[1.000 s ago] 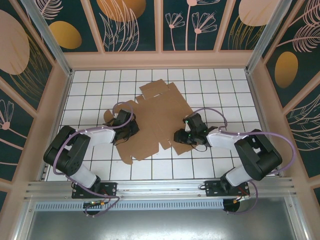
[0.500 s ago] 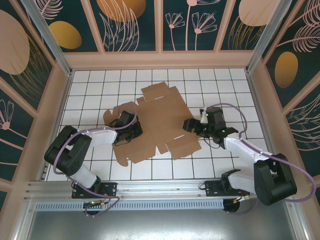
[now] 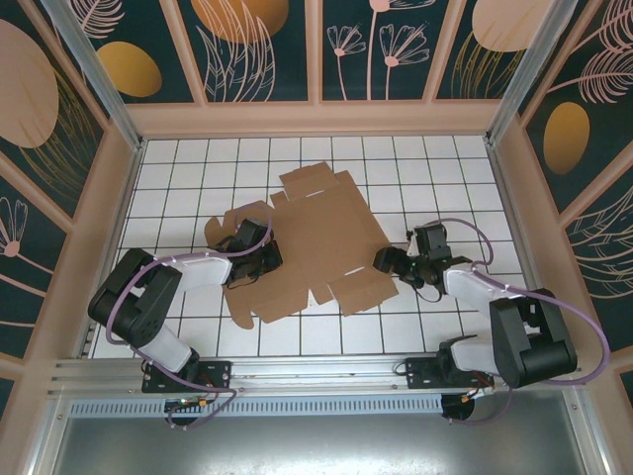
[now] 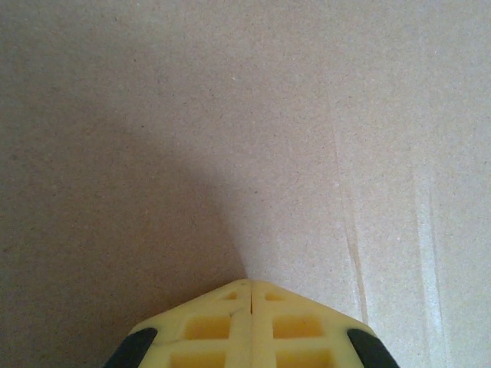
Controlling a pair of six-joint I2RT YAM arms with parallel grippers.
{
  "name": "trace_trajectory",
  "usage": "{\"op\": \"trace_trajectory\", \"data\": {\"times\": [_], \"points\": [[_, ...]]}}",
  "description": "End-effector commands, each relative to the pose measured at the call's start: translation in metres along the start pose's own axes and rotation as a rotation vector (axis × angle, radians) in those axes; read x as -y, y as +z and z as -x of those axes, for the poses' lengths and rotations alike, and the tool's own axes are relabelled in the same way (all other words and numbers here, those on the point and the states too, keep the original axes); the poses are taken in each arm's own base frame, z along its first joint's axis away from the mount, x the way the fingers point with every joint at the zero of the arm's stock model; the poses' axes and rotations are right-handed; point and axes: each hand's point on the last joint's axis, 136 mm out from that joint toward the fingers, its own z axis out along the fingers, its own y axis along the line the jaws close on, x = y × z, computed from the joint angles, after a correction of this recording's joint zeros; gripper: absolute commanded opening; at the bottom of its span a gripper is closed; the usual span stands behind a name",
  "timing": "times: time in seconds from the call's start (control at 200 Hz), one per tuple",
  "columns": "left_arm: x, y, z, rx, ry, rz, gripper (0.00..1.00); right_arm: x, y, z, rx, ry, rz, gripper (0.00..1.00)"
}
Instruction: Fold the paper box
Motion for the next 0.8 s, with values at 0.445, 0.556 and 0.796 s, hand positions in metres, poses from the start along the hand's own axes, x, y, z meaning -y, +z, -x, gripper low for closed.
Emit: {"op": "trace_trajectory", "data": {"times": [0.445,0.556,0.796], "points": [[-0.01,0.021,0.005,-0.059,0.011,0.148,0.0,-0.05,-0.01,-0.063,-0.234,0.059,0.367,0.72],[-0.005,0.023,0.011,-0.056,0.028,0.15,0.0,-0.059,-0.016,-0.066,-0.242,0.061,0.432,0.7],[-0.003,0.02,0.028,-0.024,0.117,0.213,0.0,-0.069,-0.03,-0.066,-0.217,0.113,0.545,0.61]]}}
